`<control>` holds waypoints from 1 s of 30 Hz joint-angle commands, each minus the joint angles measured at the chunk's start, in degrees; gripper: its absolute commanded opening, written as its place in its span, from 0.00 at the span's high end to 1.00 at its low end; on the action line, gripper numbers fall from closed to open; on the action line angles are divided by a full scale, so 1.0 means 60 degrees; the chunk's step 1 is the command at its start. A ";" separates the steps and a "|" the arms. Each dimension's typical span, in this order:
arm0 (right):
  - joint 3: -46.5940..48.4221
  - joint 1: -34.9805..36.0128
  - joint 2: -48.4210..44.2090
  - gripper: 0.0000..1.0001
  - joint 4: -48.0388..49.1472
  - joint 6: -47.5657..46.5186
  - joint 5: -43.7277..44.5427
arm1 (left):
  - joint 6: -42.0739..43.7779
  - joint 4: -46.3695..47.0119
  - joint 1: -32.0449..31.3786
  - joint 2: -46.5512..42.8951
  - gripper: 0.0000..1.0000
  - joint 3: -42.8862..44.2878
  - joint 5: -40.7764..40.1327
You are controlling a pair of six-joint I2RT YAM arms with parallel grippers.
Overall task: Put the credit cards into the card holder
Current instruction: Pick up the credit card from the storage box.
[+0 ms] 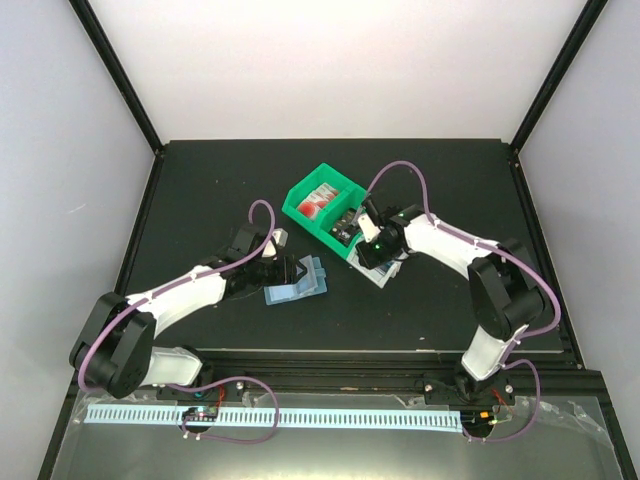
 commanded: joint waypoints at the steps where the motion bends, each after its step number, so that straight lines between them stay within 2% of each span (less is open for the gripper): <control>1: 0.0149 -0.0039 -0.0437 0.76 -0.0168 0.0058 -0.0022 | 0.0114 -0.0088 0.0062 -0.0214 0.40 0.0001 -0.0145; 8: 0.0164 -0.0030 -0.0605 0.91 -0.0213 0.0160 0.0040 | 0.0106 -0.0117 0.0061 -0.0243 0.40 -0.0020 -0.0164; 14: 0.0311 -0.0039 -0.1177 0.95 -0.0321 0.0416 0.0839 | 0.0058 -0.0218 0.0061 -0.0650 0.39 -0.0081 -0.0409; 18: 0.0500 -0.0026 -0.1798 0.96 -0.0467 0.0636 0.1650 | -0.0122 -0.0333 0.0086 -0.0959 0.38 -0.0198 -0.0951; 21: 0.0645 -0.0025 -0.2282 0.97 -0.0449 0.0750 0.1694 | -0.0332 -0.0471 0.0158 -0.1272 0.36 -0.0358 -0.1464; 26: 0.0697 0.0065 -0.2770 0.98 0.0278 0.1140 -0.0057 | -0.0609 -0.0745 0.0418 -0.1841 0.37 -0.0738 -0.2139; 30: 0.0409 0.0385 -0.2337 0.99 0.1883 0.2265 -0.2230 | -0.0642 -0.0837 0.0795 -0.2320 0.46 -0.1182 -0.2216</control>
